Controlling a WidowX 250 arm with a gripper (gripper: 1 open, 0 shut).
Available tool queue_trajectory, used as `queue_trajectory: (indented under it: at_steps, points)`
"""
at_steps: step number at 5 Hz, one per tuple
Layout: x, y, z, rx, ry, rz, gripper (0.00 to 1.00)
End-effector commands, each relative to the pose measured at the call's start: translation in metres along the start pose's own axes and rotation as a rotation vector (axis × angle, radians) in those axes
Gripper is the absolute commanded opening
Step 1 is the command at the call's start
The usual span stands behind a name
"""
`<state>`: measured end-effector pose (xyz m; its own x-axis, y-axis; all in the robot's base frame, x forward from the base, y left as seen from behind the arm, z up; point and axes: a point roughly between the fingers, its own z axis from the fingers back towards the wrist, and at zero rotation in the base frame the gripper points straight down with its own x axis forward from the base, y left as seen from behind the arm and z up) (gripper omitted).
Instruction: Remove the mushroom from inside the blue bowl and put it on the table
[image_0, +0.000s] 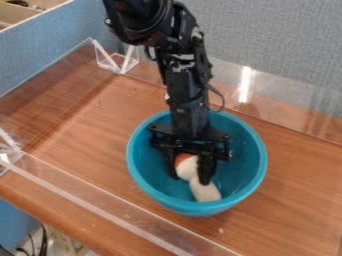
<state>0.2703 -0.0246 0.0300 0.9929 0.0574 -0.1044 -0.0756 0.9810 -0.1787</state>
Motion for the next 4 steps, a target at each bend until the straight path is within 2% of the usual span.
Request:
queue_trajectory:
  at_steps: [1,4]
  points:
    - [0.0073,0.0039,0.0218,-0.005,-0.069,0.003,0.0]
    - [0.0097,0.0057,0.0297,-0.016,-0.079,-0.003,0.0]
